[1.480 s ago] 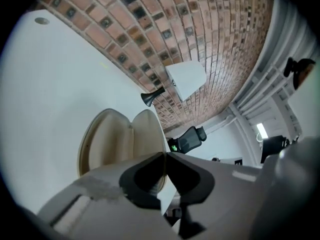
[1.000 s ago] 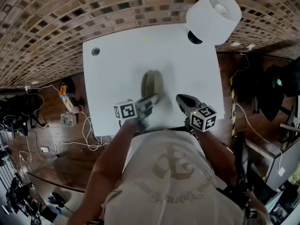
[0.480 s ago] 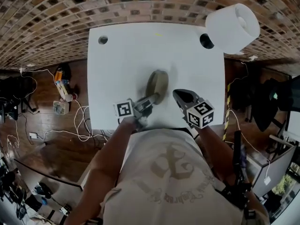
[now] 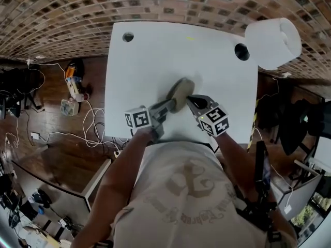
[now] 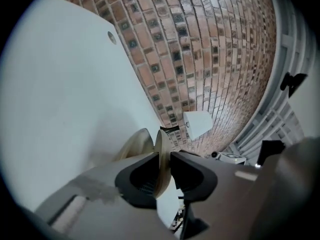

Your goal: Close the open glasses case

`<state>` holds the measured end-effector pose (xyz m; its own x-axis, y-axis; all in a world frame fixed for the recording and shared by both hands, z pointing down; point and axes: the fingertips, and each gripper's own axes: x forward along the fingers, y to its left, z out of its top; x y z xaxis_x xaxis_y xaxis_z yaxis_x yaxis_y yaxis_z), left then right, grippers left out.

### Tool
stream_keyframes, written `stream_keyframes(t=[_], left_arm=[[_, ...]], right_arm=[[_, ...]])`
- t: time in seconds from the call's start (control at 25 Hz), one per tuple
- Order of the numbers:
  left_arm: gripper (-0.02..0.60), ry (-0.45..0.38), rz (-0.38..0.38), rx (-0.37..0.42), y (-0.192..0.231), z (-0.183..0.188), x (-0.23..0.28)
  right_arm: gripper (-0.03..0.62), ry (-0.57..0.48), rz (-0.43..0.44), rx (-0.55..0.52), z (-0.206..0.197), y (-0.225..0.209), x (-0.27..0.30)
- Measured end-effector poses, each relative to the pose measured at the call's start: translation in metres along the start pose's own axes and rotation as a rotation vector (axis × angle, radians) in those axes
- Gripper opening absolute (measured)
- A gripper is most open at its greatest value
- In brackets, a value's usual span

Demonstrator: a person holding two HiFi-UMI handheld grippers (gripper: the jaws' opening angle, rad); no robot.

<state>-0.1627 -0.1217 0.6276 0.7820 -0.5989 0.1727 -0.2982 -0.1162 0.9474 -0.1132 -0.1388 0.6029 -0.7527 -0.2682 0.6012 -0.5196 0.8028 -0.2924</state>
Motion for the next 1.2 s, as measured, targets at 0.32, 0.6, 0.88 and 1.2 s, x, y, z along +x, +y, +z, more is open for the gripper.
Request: stream_keyframes(t=[0.32, 0.6, 0.88, 1.2], left_arm=[[0.054, -0.056, 0.209, 0.262, 0.008, 0.025, -0.019], [0.034, -0.077, 0.265, 0.45, -0.008, 0.041, -0.042], [0.024, -0.097, 0.275, 0.471, -0.021, 0.034, -0.055], [0.021, -0.092, 0.282, 0.517, -0.038, 0.023, -0.055]], right_arm=[[0.009, 0.039, 0.014, -0.059, -0.001, 0.002, 0.025], [0.009, 0.04, 0.016, -0.046, 0.002, -0.001, 0.042], [0.008, 0.027, 0.004, -0.07, 0.003, -0.002, 0.05], [0.008, 0.001, 0.017, -0.074, 0.003, -0.002, 0.051]])
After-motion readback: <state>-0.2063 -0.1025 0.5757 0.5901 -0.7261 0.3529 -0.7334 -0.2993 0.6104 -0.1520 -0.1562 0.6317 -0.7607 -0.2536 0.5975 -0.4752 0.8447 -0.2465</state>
